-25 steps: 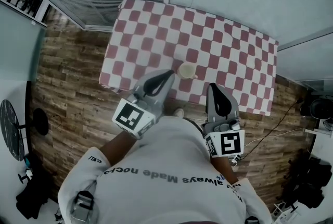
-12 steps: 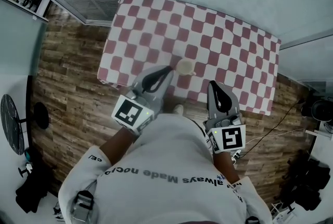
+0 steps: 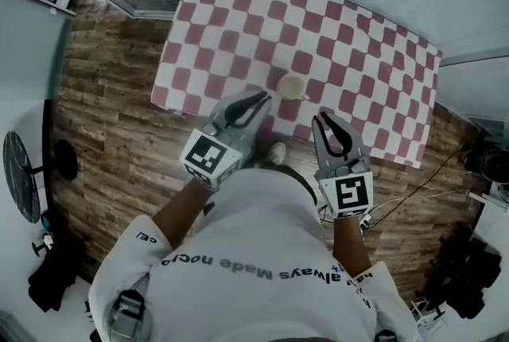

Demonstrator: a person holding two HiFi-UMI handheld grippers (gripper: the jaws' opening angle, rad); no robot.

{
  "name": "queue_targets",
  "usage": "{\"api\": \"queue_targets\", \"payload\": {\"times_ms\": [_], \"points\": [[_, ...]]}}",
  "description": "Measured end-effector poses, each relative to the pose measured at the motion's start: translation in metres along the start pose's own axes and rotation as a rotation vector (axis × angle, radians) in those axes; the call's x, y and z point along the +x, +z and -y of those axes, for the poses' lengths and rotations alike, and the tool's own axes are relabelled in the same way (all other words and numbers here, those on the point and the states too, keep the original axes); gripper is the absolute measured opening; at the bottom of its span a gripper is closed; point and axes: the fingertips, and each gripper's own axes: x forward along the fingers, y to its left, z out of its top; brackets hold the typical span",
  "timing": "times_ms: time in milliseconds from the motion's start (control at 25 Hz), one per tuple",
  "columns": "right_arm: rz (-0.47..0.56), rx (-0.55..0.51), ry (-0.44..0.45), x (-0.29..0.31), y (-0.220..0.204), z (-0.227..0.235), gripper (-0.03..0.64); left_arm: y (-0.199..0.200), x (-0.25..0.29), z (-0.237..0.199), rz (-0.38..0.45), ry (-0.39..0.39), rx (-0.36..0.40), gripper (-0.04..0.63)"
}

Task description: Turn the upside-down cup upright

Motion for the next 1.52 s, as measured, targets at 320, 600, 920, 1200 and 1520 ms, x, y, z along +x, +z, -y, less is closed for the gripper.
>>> {"api": "queue_targets", "payload": {"times_ms": [320, 600, 920, 1200, 1520], "points": [[-0.143, -0.087, 0.092, 0.031, -0.047, -0.011, 0.061, -0.044, 0.012, -0.009, -0.062, -0.028, 0.003, 0.043], [-0.27, -0.179, 0.156, 0.069, -0.093, -0.018, 0.064, -0.084, 0.026, -0.028, -0.115, -0.037, -0.012, 0.057], [-0.418, -0.278, 0.207, 0.105, -0.147, -0.022, 0.066, -0.127, 0.044, -0.046, -0.151, -0.05, -0.029, 0.058], [-0.532, -0.339, 0.244, 0.126, -0.191, -0.019, 0.078, -0.165, 0.057, -0.056, -0.195, -0.06, -0.039, 0.058], [-0.624, -0.424, 0.291, 0.148, -0.226, -0.014, 0.092, -0.198, 0.066, -0.063, -0.221, -0.054, -0.044, 0.058]]}}
